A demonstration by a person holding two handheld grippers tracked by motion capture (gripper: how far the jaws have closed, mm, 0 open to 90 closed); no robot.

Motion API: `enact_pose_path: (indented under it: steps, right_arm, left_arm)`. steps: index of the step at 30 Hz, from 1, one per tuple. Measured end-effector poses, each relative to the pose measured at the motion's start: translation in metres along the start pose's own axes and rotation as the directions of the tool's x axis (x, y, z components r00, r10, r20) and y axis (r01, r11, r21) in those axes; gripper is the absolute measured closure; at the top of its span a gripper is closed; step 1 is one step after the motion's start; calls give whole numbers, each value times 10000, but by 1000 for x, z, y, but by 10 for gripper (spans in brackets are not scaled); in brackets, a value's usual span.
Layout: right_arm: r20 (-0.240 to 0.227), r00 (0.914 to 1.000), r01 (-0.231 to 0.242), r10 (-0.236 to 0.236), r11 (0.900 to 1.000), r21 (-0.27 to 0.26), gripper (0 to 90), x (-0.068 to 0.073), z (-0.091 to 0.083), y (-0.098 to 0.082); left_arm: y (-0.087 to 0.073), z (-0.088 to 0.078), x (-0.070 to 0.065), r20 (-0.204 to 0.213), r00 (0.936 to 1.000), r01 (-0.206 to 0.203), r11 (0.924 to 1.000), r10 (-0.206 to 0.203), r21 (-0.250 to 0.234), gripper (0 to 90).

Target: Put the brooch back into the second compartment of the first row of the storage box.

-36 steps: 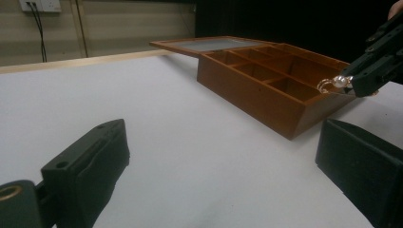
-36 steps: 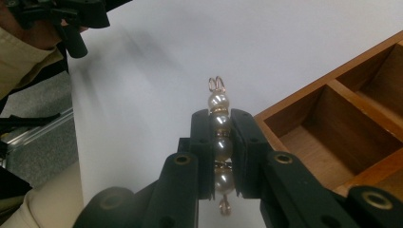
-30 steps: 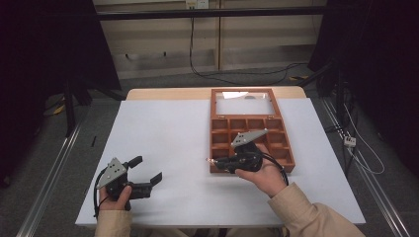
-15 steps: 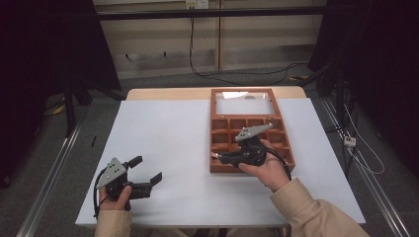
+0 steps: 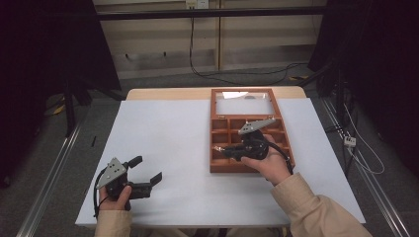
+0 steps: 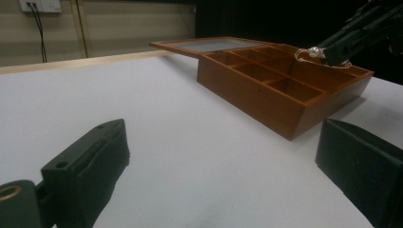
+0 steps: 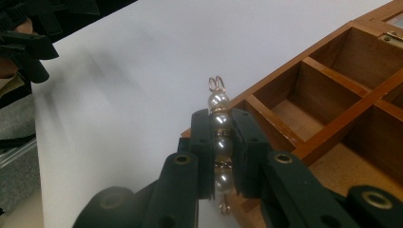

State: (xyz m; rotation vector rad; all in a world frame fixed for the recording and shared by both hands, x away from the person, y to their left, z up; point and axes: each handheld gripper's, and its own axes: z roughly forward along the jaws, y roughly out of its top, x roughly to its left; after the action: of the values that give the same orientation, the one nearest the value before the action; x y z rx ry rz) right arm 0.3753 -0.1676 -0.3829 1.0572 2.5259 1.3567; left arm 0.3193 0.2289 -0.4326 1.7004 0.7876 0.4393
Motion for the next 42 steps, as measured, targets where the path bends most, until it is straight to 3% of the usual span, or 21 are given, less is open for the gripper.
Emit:
enact_pose_path:
  steps: [16, 42]
  right_arm:
    - [361, 9990, -251, 251, 9997, 0, 808, -16, 1, 0]
    - [847, 9961, -251, 260, 9996, -114, 808, -34, -1, 8]
  left_arm:
    - [0, 0, 1, -2, 10000, 20, 10000, -20, -26, 38]
    - [0, 0, 0, 32, 10000, 20, 10000, -20, -16, 37]
